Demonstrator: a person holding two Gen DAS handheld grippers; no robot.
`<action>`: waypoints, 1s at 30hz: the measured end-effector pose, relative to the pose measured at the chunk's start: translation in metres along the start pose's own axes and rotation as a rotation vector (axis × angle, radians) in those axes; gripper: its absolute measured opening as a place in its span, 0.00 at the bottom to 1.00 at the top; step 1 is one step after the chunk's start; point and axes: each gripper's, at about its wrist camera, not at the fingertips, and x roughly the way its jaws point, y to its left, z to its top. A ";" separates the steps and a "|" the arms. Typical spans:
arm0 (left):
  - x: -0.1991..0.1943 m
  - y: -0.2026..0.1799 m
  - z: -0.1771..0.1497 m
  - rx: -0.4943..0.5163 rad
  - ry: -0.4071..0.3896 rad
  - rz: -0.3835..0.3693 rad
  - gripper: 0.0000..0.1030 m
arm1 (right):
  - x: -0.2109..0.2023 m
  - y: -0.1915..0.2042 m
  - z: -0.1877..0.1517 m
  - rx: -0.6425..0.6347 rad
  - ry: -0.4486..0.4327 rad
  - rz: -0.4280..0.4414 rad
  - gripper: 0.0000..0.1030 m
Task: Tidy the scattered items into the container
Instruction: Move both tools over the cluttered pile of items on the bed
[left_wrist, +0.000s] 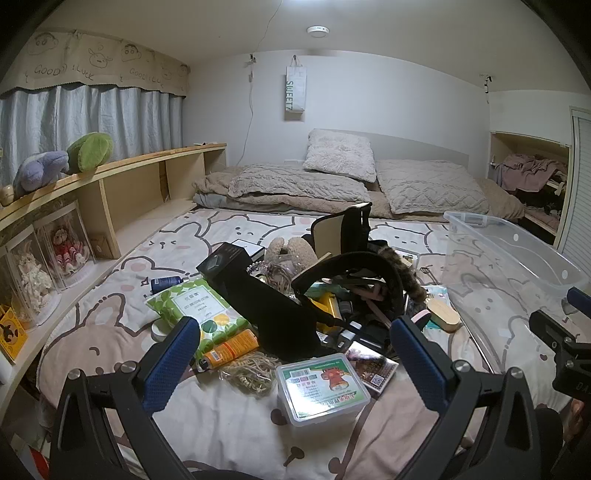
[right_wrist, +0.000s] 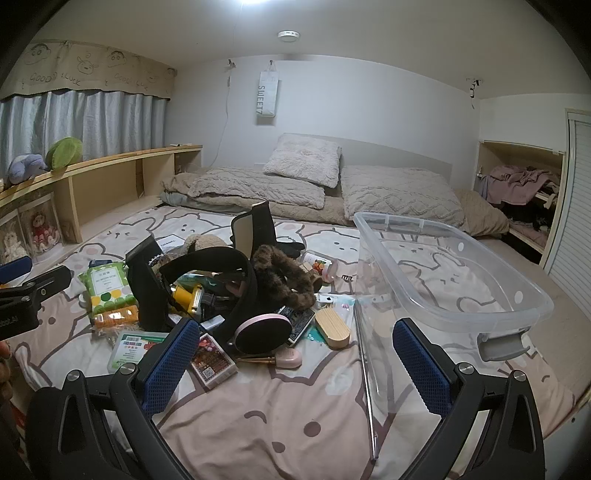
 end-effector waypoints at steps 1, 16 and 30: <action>0.000 0.000 0.000 -0.001 0.000 0.000 1.00 | 0.000 0.000 0.000 0.000 0.001 0.001 1.00; -0.001 -0.001 0.000 0.001 0.003 0.007 1.00 | 0.002 0.002 -0.001 -0.001 0.006 0.005 1.00; 0.032 0.008 -0.013 -0.029 0.053 0.039 1.00 | 0.021 -0.001 -0.008 0.054 0.006 0.058 1.00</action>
